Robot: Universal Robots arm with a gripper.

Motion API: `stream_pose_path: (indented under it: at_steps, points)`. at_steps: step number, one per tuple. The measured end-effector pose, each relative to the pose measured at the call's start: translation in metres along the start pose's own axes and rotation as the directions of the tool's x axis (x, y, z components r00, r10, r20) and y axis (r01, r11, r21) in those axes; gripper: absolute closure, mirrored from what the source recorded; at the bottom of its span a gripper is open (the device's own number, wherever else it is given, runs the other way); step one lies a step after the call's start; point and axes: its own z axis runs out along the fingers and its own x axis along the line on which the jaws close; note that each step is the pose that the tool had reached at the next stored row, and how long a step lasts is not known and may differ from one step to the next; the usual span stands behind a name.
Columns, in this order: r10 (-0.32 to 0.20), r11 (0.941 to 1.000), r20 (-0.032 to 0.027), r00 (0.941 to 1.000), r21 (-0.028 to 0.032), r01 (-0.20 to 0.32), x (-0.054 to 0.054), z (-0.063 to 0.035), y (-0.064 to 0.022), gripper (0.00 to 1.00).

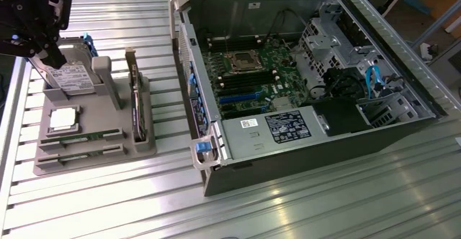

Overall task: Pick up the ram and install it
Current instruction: 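Pick up the ram and move it above insertion slot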

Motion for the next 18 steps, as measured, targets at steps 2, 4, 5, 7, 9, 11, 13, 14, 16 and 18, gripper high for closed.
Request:
stream_pose_path:
  at_steps: [2,4,5,7,9,11,13,14,16,18]
  points:
    - [-0.029,0.9996,-0.0009,0.9996,0.0005,0.029,0.0000,0.0000,0.0000,0.89]
    - [-0.085,0.9964,-0.0024,0.9964,0.0016,0.085,0.0000,0.0001,0.0000,0.89]
    - [-0.113,0.9936,-0.0032,0.9936,0.0021,0.113,0.0000,0.0001,0.0000,0.89]
    - [-0.173,0.9849,-0.0049,0.9849,0.0031,0.173,0.0000,0.0002,0.0000,0.89]
    - [-0.211,0.9774,-0.0060,0.9774,0.0035,0.211,0.0000,0.0002,0.0000,0.89]
    - [-0.239,0.9711,-0.0067,0.9711,0.0040,0.239,0.0000,0.0003,0.0000,0.89]
    - [-0.276,0.9611,-0.0078,0.9611,0.0044,0.276,0.0000,0.0003,0.0000,0.89]
    - [-0.295,0.9554,-0.0084,0.9554,0.0046,0.295,0.0000,0.0003,0.0000,0.89]
    - [-0.327,0.9451,-0.0094,0.9451,0.0050,0.327,0.0000,0.0003,0.0000,0.89]
    - [-0.356,0.9346,-0.0104,0.9346,0.0052,0.356,0.0000,0.0003,0.0000,0.89]
